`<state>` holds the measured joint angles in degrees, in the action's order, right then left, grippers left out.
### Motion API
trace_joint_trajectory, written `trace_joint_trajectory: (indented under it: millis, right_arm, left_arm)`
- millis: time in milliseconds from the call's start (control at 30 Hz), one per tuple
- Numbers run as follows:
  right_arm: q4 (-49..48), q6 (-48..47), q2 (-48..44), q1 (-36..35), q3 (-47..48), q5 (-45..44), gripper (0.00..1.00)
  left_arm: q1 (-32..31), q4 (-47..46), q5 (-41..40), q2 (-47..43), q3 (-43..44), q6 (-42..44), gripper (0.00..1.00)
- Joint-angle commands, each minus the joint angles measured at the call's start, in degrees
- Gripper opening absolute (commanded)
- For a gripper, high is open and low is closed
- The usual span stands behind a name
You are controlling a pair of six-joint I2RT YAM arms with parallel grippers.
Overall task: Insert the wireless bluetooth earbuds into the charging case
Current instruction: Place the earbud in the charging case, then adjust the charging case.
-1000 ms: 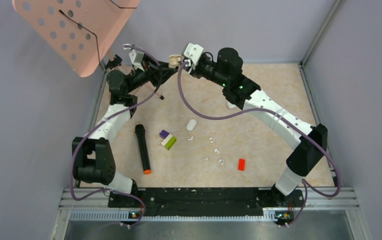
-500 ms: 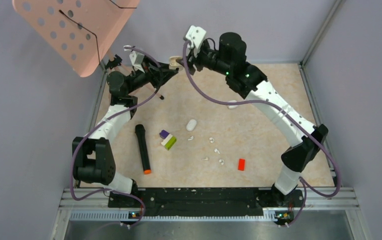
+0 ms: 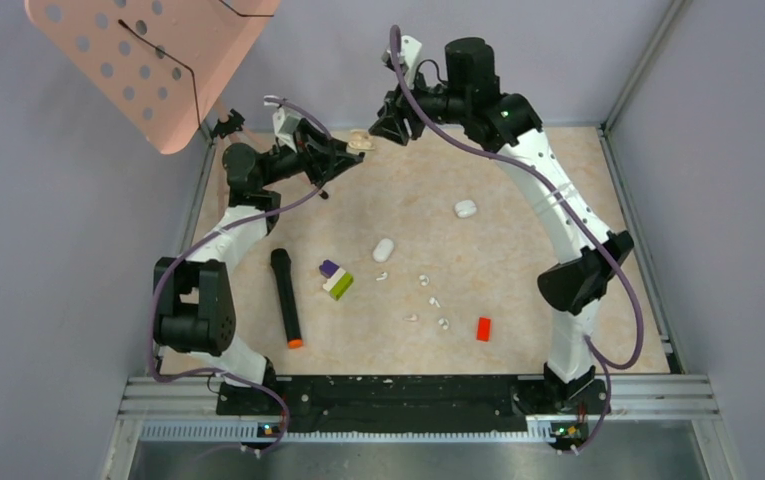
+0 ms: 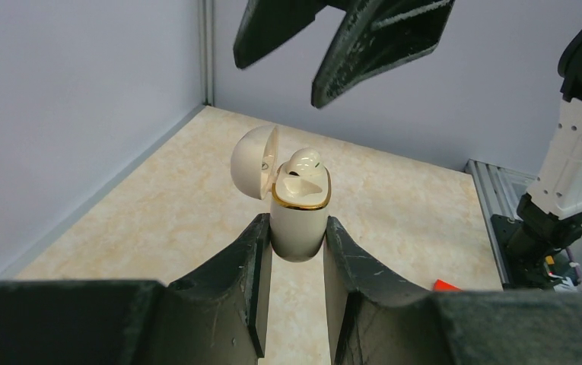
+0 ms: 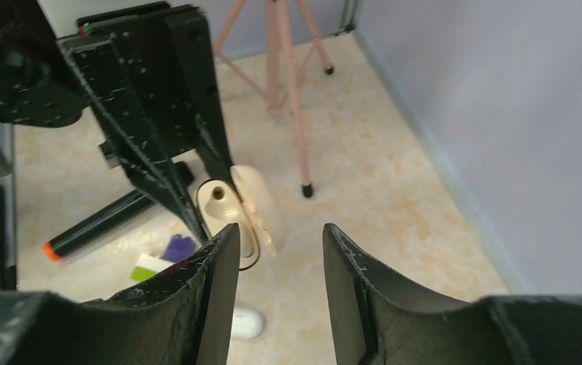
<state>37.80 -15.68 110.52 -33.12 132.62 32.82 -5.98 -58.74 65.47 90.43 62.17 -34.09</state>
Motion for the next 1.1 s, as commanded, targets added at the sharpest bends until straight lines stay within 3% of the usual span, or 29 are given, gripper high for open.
trace_joint_trajectory:
  millis: [0,800,933,1067]
  right_arm:
    - [3.8,3.8,0.7,0.5,0.4,8.4,0.42]
    - [5.3,5.7,3.8,0.5,0.7,8.6,0.21]
    - [5.3,5.8,3.9,0.5,0.7,8.7,0.21]
    - [5.8,5.2,4.1,0.5,0.5,8.6,0.29]
  left_arm:
    - [0.1,-4.4,2.6,0.5,1.2,-0.9,0.0]
    - [-0.5,-5.0,3.8,-0.5,1.3,0.4,0.0]
    - [-0.5,-4.9,3.5,-0.4,1.2,0.8,0.0]
    - [-0.5,-5.0,3.3,-0.3,1.2,0.7,0.0]
